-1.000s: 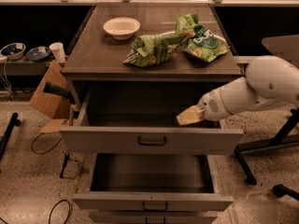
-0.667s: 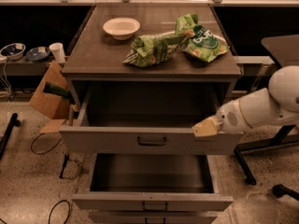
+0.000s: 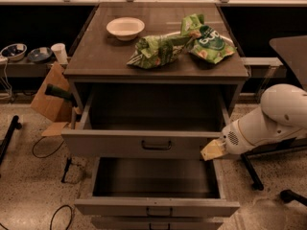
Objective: Close top drawer
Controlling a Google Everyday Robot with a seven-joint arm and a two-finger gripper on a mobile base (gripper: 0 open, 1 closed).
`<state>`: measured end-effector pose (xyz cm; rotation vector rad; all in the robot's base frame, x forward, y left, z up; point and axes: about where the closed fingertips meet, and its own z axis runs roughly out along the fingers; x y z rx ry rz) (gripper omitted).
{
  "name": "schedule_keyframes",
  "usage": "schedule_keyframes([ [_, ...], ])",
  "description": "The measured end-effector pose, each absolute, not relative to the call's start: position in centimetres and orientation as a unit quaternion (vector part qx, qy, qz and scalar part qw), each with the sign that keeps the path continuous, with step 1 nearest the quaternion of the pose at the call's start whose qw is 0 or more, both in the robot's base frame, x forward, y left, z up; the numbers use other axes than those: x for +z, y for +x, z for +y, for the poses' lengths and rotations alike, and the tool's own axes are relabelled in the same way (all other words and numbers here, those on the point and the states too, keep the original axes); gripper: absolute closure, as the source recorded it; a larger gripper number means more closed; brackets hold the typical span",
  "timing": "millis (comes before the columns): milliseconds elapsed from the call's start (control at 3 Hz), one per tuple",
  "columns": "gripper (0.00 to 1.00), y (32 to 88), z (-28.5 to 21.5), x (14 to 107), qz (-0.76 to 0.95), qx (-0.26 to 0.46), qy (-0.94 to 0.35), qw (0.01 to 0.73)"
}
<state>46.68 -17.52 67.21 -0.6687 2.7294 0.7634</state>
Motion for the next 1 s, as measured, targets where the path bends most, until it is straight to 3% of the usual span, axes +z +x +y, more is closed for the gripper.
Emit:
schedule_keyframes([
  [1000,1.0,48.8,-17.7,61.5,0.956,0.242,-0.16,0.046],
])
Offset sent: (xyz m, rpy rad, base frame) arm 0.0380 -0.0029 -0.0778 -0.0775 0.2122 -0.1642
